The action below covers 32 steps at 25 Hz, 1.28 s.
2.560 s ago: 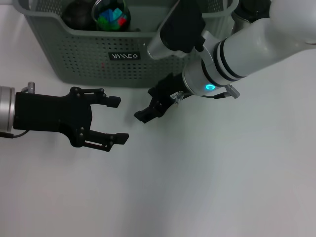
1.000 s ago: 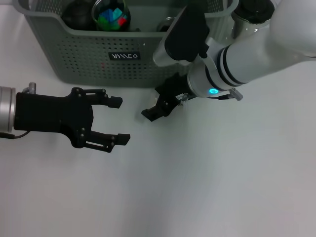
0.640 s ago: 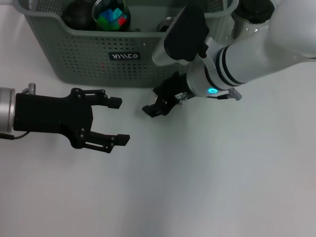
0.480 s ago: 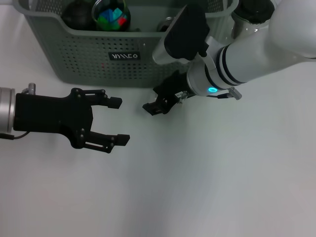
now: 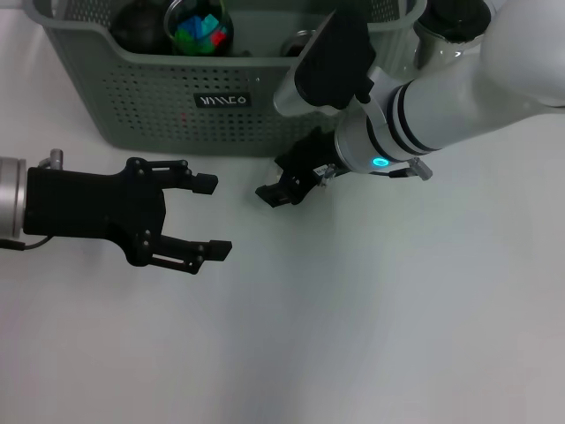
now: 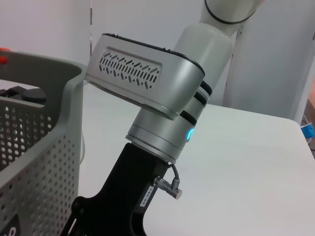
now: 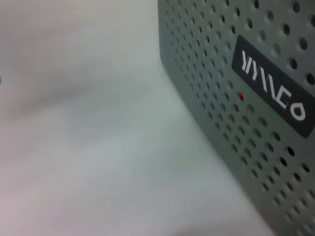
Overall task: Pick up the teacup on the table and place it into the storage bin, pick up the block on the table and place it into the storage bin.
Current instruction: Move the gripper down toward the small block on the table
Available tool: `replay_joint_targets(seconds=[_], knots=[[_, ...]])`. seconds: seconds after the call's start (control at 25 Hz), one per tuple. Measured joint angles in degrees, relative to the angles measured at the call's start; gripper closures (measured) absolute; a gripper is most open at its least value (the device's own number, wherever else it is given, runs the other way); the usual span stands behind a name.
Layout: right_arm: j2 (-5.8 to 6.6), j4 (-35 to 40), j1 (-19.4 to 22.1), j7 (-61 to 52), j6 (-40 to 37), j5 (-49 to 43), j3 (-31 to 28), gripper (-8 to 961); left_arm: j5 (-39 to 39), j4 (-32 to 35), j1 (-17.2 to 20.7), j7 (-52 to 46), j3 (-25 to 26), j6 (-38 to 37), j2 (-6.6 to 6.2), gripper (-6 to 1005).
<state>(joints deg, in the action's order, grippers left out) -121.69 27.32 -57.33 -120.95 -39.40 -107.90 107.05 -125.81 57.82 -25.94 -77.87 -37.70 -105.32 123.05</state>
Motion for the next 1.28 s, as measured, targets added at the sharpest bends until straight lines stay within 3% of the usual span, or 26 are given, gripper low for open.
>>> replay_joint_targets(seconds=[1.2, 1.28], knots=[[-0.04, -0.6, -0.26, 0.01, 1.83, 2.94, 3.77, 368, 0.04, -0.08, -0.26, -0.09, 0.0, -0.06, 0.17, 116], [-0.03, -0.6, -0.33, 0.01, 1.52, 2.99, 3.78, 417, 0.04, -0.08, -0.25, -0.09, 0.0, -0.06, 0.17, 116]])
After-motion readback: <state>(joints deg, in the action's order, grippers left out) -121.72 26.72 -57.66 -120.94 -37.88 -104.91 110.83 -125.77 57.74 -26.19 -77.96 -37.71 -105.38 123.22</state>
